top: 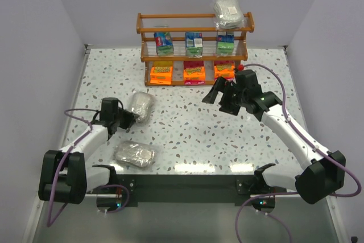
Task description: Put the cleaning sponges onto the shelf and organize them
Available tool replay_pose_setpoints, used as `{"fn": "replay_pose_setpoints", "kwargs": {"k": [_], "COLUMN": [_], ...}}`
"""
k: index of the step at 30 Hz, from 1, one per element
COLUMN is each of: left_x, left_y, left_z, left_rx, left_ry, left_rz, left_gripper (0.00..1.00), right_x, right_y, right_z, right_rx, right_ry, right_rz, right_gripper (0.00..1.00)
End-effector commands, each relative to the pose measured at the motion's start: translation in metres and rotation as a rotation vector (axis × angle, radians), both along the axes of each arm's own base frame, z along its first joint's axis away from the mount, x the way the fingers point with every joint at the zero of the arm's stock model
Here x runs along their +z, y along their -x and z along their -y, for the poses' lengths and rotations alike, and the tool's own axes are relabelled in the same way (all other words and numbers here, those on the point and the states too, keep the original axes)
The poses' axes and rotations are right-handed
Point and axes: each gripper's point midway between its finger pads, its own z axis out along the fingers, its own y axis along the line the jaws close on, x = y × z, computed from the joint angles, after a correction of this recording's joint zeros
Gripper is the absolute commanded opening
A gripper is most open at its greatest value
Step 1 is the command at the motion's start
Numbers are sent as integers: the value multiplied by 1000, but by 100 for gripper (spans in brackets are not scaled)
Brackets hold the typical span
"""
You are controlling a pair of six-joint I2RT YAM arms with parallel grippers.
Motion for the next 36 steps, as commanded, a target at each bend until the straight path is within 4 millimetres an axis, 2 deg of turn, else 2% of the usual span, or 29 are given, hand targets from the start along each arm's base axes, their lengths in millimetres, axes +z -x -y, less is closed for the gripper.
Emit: {"fn": "replay_pose_setpoints", "kwargs": {"k": [1, 2, 3, 5, 6, 8, 9, 10, 11, 12, 14, 18, 20, 21, 22, 24, 26, 27, 29, 30, 32, 33, 36], "left_x": [6, 10, 20, 31, 44, 64, 81, 94, 101, 121, 146, 232, 262, 292, 294, 312, 351, 348, 358, 365, 371, 381, 374], "left_y": [-7, -7, -11, -4, -5, 7, 6, 15, 17, 15, 9, -11, -23, -31, -45, -65, -82, -100, -116, -131, -146, -152, -181], "left_z": [-13, -13, -9, -6, -2, 3, 5, 10, 12, 20, 33, 53, 54, 50, 48, 50, 55, 59, 62, 61, 59, 57, 55], "left_rx": [-9, -38, -69, -133, -162, -205, -216, -240, -269, -307, -340, -384, -392, -381, -369, -370, -375, -378, -374, -359, -325, -298, -236], "left_ry": [-74, -90, -86, -107, -97, -92, -87, -66, -71, -42, 21, 132, 118, 87, 64, 68, 87, 103, 117, 116, 125, 126, 181], "left_rz": [40, 53, 74, 76, 98, 121, 155, 167, 162, 191, 278, 529, 607, 673, 667, 700, 814, 804, 816, 820, 823, 837, 810], "left_gripper": [15, 2, 0, 0, 0, 0, 0, 0, 0, 0, 0, 0, 0, 0, 0, 0, 0, 0, 0, 0, 0, 0, 0], "right_x": [5, 4, 5, 6, 6, 5, 5, 5, 5, 2, -2, -8, -9, -8, -7, -7, -6, -6, -5, -5, -4, -6, -7], "right_y": [4, 4, 4, 6, 6, 8, 9, 9, 10, 12, 15, 19, 21, 20, 19, 18, 15, 14, 13, 12, 10, 10, 8], "right_z": [2, 2, 2, 3, 4, 4, 4, 5, 4, 5, 4, 4, 5, 5, 5, 4, 4, 3, 4, 5, 5, 5, 2], "right_rx": [-3, -5, -5, -7, -9, -8, -7, -8, -6, -4, 1, 21, 27, 26, 25, 26, 24, 24, 25, 21, 14, 10, 1], "right_ry": [-4, -2, -4, -1, -1, 0, -2, -3, -5, -4, -5, 12, 21, 23, 22, 18, 19, 19, 28, 31, 24, 21, -1], "right_rz": [19, 16, 20, 18, 18, 13, 14, 15, 14, 2, -12, -41, -51, -48, -43, -41, -34, -34, -22, -20, -10, -9, -6], "right_gripper": [98, 98, 98, 98, 98, 98, 98, 98, 98, 98, 98, 98, 99, 98, 98, 98, 98, 98, 98, 98, 98, 98, 98]}}
